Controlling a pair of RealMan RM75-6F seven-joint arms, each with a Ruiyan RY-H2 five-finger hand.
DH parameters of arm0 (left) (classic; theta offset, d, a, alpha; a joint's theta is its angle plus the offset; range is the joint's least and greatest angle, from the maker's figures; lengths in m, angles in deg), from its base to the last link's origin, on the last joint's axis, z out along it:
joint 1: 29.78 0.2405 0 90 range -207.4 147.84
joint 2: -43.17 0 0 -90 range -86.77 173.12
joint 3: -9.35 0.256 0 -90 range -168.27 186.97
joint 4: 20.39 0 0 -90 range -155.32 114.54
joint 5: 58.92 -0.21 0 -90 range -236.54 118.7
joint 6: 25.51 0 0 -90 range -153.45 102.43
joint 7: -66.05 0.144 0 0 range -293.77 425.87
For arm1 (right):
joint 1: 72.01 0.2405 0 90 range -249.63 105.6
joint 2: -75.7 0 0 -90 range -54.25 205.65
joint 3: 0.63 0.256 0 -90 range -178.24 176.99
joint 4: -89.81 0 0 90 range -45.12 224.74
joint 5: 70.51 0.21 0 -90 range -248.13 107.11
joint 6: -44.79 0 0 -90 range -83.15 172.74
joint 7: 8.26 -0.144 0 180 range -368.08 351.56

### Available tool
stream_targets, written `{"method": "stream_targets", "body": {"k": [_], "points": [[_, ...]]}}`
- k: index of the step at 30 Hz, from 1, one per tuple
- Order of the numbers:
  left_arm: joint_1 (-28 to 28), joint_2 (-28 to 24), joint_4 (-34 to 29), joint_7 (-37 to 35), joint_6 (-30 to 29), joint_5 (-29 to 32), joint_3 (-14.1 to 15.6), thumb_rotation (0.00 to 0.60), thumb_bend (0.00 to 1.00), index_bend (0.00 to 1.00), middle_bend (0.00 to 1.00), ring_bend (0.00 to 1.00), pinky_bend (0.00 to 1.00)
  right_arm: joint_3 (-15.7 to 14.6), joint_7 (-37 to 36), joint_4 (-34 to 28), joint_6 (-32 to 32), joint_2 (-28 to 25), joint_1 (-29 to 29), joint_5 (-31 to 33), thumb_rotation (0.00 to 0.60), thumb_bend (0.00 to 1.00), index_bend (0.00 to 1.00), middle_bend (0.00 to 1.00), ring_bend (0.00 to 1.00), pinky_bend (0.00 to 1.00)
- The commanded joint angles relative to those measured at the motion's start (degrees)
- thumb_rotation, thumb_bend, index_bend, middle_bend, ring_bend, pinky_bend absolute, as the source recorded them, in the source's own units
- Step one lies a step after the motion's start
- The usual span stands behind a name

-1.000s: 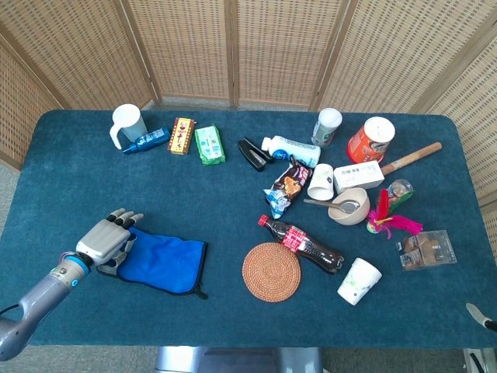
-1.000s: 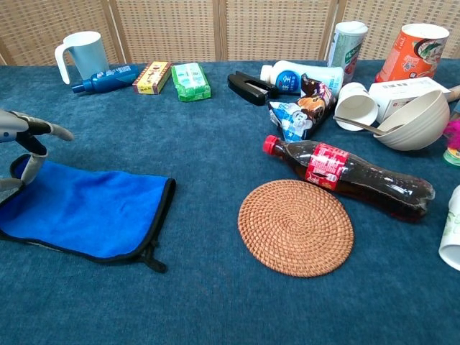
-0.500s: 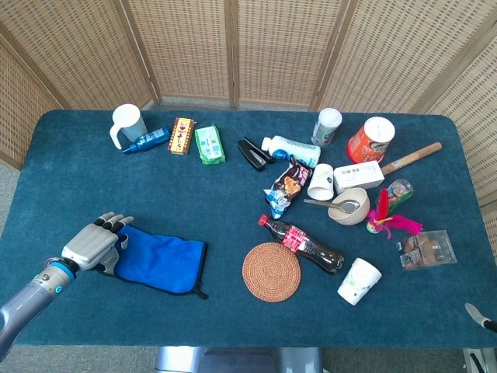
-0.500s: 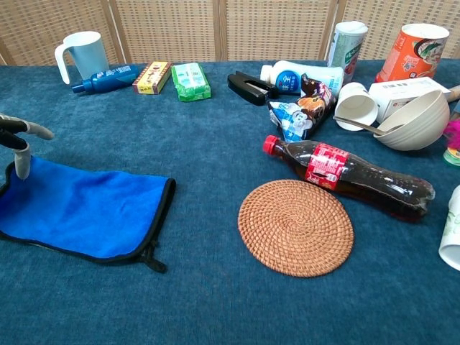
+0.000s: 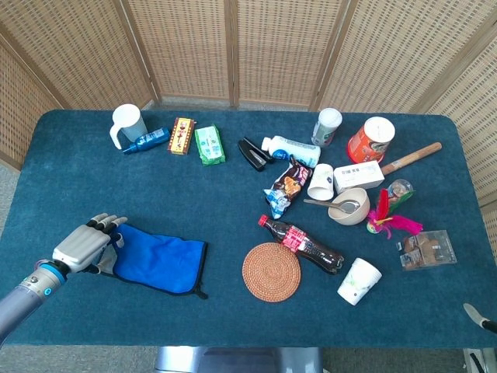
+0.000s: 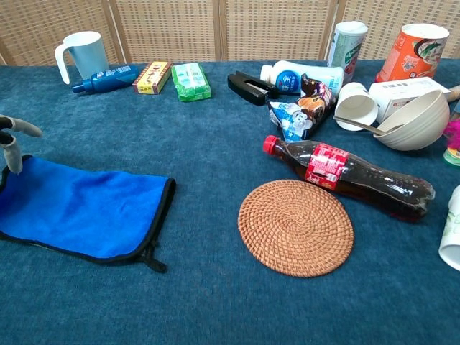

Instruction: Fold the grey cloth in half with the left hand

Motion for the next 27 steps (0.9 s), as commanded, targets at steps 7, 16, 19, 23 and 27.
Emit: {"method": "stream_targets", "body": {"k": [7, 16, 19, 23, 27], "points": [[2.65, 1.48, 4.79, -3.24, -6.22, -3.94, -1.43, 0.6, 0.49, 0.25, 0.0, 0.0, 0.09, -0.14, 0.88, -0.34, -0.03, 0.21, 0.08, -0.27, 0.6, 0.0, 0.0, 0.0, 0.0, 0.0], [2.12, 6.54, 8.02, -1.41, -6.75, -6.35, -2.52, 0.6, 0.46, 0.21, 0.0, 0.0, 0.09, -0.21, 1.28, -0.44, -0.25, 0.33, 0.23, -0.34, 0.6, 0.0, 0.0, 0.0, 0.0, 0.0], [1.65, 7.9, 8.74, 1.17, -5.48, -6.51, -2.36, 0.6, 0.46, 0.2, 0.0, 0.0, 0.09, -0.16, 1.15, -0.42, -0.17, 0.29, 0.19, -0.18, 0.6, 0.0, 0.0, 0.0, 0.0, 0.0], [2.35, 8.6, 9.7, 3.39, -5.32, -5.45, -2.2, 0.6, 0.46, 0.2, 0.0, 0.0, 0.09, -0.03, 0.79, -0.37, 0.08, 0.18, 0.07, 0.09, 0.6, 0.0, 0.0, 0.0, 0.0, 0.0], [3.58, 9.44, 11.56, 4.53, -4.52, -4.24, -1.14, 0.6, 0.46, 0.2, 0.0, 0.0, 0.09, -0.08, 0.8, -0.32, -0.08, 0.18, 0.16, -0.03, 0.6, 0.0, 0.0, 0.0, 0.0, 0.0]]}}
